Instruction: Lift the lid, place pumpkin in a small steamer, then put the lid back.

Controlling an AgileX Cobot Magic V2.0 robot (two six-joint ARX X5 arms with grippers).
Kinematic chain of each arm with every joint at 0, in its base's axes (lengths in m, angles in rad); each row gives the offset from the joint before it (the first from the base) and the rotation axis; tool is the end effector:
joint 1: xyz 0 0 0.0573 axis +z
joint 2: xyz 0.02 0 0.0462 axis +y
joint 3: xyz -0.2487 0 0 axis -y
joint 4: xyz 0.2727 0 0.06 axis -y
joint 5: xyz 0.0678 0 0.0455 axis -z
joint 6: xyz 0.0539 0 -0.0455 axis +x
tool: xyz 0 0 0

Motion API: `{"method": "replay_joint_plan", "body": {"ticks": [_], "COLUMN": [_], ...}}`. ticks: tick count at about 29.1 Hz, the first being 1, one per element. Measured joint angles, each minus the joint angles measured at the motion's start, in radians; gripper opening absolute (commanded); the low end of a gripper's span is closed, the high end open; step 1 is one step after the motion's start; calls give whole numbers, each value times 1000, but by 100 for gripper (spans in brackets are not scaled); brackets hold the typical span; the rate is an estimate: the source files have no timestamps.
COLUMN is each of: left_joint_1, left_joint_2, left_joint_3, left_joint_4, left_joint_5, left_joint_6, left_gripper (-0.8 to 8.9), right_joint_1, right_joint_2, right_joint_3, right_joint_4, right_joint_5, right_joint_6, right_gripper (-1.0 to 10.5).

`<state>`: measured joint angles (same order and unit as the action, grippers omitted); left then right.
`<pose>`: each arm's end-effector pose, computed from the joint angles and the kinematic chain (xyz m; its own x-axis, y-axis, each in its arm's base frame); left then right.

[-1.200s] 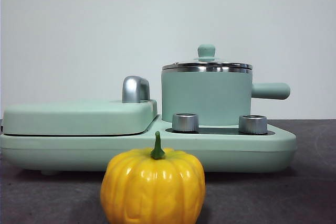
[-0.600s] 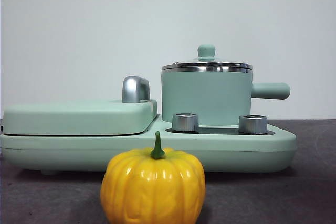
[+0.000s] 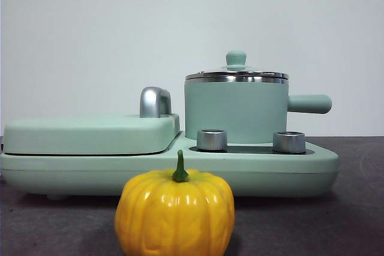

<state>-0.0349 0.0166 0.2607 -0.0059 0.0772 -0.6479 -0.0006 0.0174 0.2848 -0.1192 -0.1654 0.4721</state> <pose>0.1393 -0.0090 0.2604 0.9656 -0.1109 0.2353 0.2298 0.7874 -0.5720 0.1381 0.0088 0.2556 0.9756 0.1641 0.1456 -0.2117 0.8786 0.4281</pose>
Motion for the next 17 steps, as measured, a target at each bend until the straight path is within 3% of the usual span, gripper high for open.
{"method": "replay_joint_plan", "body": {"ticks": [8, 13, 17], "left_joint_1": [0, 0, 0], "left_joint_2": [120, 211, 296], "left_joint_3": [254, 362, 420], "left_joint_4": [-333, -420, -481], "left_joint_5": [0, 0, 36], "left_joint_6": [124, 221, 285], "left_gripper": [9, 9, 9], "right_joint_1": [0, 0, 0], "right_joint_2": [99, 200, 294], "right_joint_3": [183, 282, 356], "right_joint_4": [-182, -257, -304], "right_joint_5": [-45, -53, -128], "right_joint_6": [-38, -80, -147], "right_gripper": [14, 14, 14]}}
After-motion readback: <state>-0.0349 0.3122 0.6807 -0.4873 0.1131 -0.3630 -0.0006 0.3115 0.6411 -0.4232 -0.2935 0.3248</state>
